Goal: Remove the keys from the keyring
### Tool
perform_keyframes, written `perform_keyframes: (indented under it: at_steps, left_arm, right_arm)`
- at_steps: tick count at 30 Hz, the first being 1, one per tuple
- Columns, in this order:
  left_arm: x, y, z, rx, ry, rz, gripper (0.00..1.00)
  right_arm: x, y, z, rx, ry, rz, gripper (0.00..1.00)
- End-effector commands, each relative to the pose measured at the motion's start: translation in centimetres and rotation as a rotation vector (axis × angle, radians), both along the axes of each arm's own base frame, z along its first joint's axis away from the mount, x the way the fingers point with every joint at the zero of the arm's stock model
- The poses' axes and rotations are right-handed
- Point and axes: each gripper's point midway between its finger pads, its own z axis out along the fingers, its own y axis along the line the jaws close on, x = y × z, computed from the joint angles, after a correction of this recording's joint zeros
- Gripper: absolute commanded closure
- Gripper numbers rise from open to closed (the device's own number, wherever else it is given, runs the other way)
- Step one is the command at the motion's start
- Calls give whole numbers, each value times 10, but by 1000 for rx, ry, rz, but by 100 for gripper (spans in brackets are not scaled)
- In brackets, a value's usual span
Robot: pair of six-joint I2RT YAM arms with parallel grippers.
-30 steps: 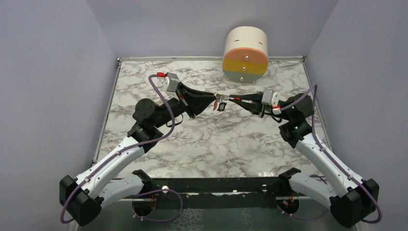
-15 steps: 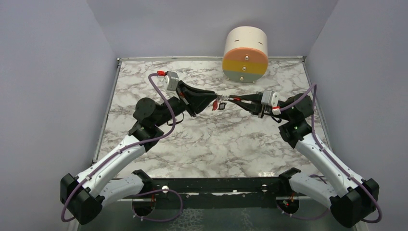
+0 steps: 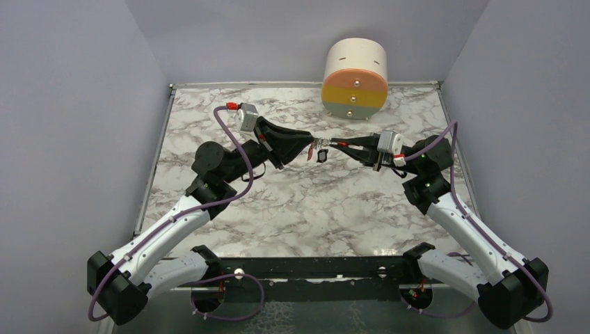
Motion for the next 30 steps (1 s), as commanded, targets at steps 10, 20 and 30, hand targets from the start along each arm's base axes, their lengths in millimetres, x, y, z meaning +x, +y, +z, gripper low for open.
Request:
perform_keyframes:
  at_steps: [10, 20, 30]
  left_arm:
    - [-25, 0, 9, -4, -46, -93, 81]
    - [-26, 5, 0, 41, -40, -70, 82]
    - [-25, 17, 4, 48, -57, -5, 83]
  right_arm:
    - [0, -3, 15, 35, -52, -31, 98]
    - [1, -4, 18, 41, -54, -44, 98]
    - [4, -3, 17, 40, -50, -48, 98]
